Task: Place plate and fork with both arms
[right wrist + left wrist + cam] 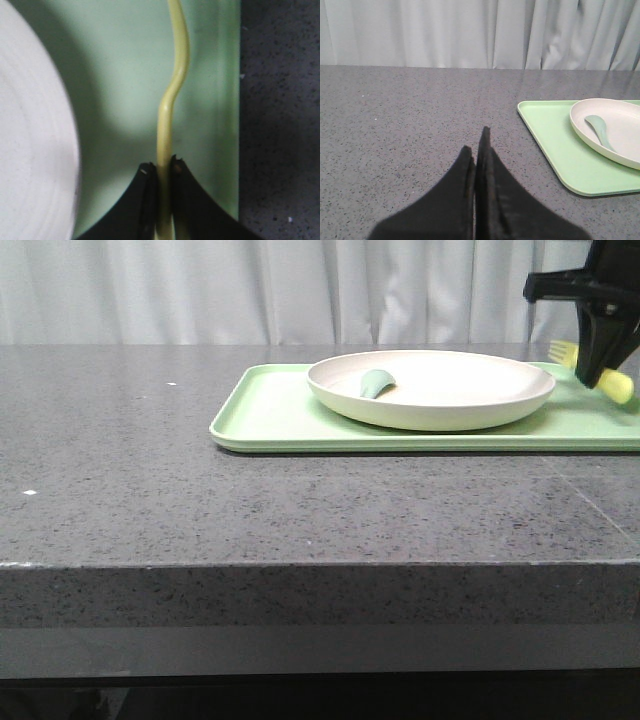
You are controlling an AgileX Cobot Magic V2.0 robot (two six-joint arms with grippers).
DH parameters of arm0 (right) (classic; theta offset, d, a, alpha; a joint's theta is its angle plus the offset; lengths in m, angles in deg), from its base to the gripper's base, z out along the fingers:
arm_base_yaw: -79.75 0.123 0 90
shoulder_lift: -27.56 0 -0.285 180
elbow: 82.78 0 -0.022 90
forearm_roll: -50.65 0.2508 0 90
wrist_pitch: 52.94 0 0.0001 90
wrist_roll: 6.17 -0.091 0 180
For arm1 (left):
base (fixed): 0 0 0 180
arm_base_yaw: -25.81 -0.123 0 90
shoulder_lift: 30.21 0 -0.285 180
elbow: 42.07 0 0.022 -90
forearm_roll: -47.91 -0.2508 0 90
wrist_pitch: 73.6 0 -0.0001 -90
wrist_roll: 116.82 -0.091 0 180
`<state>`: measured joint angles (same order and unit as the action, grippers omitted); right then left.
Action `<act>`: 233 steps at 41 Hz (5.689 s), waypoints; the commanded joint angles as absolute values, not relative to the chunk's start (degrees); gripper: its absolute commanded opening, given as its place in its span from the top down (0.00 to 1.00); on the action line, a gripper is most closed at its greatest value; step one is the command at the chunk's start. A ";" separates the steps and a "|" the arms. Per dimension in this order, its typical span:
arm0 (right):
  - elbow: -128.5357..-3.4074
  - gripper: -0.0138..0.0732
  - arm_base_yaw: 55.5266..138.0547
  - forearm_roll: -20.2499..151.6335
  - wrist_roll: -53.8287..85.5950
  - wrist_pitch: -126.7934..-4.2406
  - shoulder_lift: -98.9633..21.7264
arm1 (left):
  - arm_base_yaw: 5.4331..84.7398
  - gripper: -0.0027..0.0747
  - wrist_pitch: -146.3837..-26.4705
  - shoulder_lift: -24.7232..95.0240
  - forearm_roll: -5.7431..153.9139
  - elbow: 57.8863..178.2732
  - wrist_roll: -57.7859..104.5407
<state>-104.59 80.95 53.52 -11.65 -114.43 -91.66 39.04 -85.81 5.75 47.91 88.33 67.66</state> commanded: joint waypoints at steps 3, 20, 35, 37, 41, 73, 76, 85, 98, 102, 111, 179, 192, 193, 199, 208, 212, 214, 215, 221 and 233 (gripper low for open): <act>-106.38 0.78 80.57 53.05 -10.75 -114.53 -90.20 | 39.22 0.99 -80.56 5.82 48.37 89.95 68.09; -106.46 0.42 80.57 53.05 -10.75 -115.35 -89.27 | 39.22 0.99 -80.56 5.82 48.37 89.95 68.09; -106.46 0.51 80.57 53.05 -10.75 -114.68 -78.65 | 39.22 0.99 -80.56 5.82 48.37 89.95 68.09; -106.39 0.60 80.57 53.05 -10.75 -114.41 -77.20 | 39.22 0.99 -80.56 5.82 48.37 89.95 68.09; -105.54 0.79 80.57 53.05 -10.75 -114.16 -74.04 | 39.22 0.99 -80.56 5.82 48.37 89.95 68.09; -38.87 0.98 80.64 53.05 -6.87 -69.47 -20.84 | 39.22 0.99 -80.56 5.82 48.37 89.95 68.09; -35.44 0.98 80.64 53.05 -6.87 -67.54 -14.95 | 39.22 0.99 -80.56 5.82 48.37 89.95 68.09; -31.21 0.98 80.64 53.05 -6.87 -67.45 0.92 | 39.22 0.99 -80.56 5.82 48.37 89.95 68.09; -27.57 0.98 80.64 53.05 -6.87 -66.52 9.07 | 39.22 0.99 -80.56 5.82 48.37 89.95 68.09; -27.57 0.98 80.64 53.05 -6.87 -65.30 9.07 | 39.22 0.99 -80.56 5.82 48.37 89.95 68.09; -27.57 0.98 80.64 53.05 -6.87 -65.28 9.07 | 39.22 0.99 -80.56 5.82 48.37 89.95 68.09; -27.57 0.98 80.64 53.05 -6.87 -65.33 9.07 | 28.21 0.99 -80.56 -15.89 50.12 70.06 68.09; -27.57 0.98 80.64 53.05 -6.87 -65.47 9.07 | 24.55 0.99 -80.04 -23.78 50.12 60.95 68.09; -27.57 0.98 80.64 53.05 -6.87 -65.57 9.07 | 24.55 0.99 -80.04 -23.91 50.12 60.51 68.09; -27.57 0.98 80.64 53.05 -6.87 -65.65 9.07 | 24.55 0.99 -81.89 -24.00 50.12 60.17 68.09; -27.57 0.98 80.64 53.05 -6.87 -65.65 9.07 | 24.55 0.99 -81.79 -23.89 50.12 60.17 68.09; -27.57 0.98 80.64 53.05 -6.87 -65.65 9.07 | 24.55 0.99 -81.79 -23.89 50.12 60.17 68.09; -27.57 0.98 80.64 53.05 -6.87 -65.65 9.07 | 24.55 0.99 -81.79 -23.89 50.12 60.17 68.09; -27.57 0.98 80.64 53.05 -6.87 -65.65 9.07 | 24.55 0.99 -81.79 -23.89 50.12 60.17 68.09; -27.57 0.98 80.64 53.05 -6.87 -65.65 9.07 | 24.55 0.99 -81.79 -23.89 50.12 60.17 68.09; -27.57 0.98 80.64 53.05 -6.87 -65.65 9.07 | 24.55 0.99 -81.79 -23.89 50.12 60.17 68.09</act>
